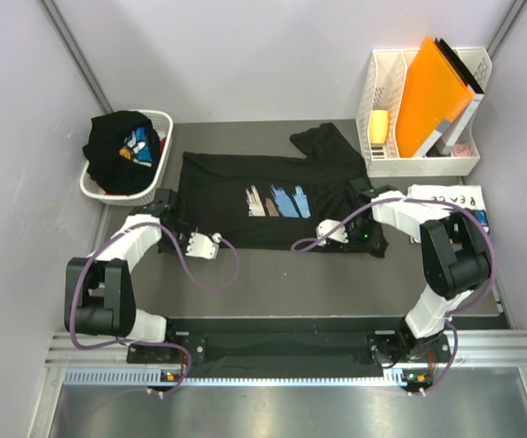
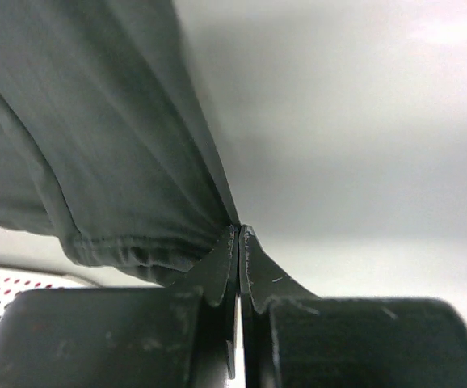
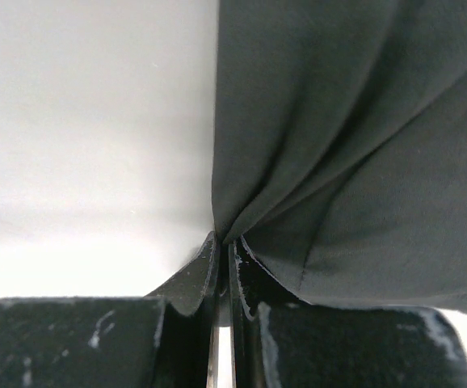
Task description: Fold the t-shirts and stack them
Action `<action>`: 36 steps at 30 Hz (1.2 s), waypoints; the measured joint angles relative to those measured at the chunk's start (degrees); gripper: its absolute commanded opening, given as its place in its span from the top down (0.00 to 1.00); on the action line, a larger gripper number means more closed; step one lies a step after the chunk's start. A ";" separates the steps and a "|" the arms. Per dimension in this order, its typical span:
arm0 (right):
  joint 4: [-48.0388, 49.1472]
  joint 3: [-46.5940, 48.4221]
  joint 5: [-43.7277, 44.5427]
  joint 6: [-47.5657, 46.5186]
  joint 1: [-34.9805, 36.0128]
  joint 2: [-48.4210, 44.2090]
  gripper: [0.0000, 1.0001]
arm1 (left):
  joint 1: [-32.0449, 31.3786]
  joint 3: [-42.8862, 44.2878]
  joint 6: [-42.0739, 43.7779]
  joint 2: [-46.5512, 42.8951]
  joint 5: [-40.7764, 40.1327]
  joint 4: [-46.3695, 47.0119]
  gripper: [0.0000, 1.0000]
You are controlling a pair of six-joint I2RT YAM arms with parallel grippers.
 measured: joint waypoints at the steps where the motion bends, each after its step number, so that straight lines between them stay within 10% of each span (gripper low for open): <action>1: -0.20 0.00 0.00 -0.11 0.37 0.00 1.00 | 0.00 0.00 0.79 -0.46 0.57 -1.14 1.00; 28: -0.85 -9.99 2.86 -4.79 3.67 -9.64 1.00 | 0.00 -7.26 10.82 -7.17 -3.52 -8.57 1.00; 30: -0.83 -10.47 2.97 -4.92 3.67 -9.94 0.91 | 0.00 -7.28 11.17 -7.06 -4.07 -8.55 1.00; 31: -0.66 -10.67 3.04 -4.94 3.67 -9.97 0.69 | 0.00 -7.28 11.26 -6.97 -4.17 -8.50 1.00; 36: -0.96 -11.17 3.80 -4.76 3.58 -10.10 0.39 | -0.02 -7.28 11.08 -6.01 -5.95 -7.98 0.66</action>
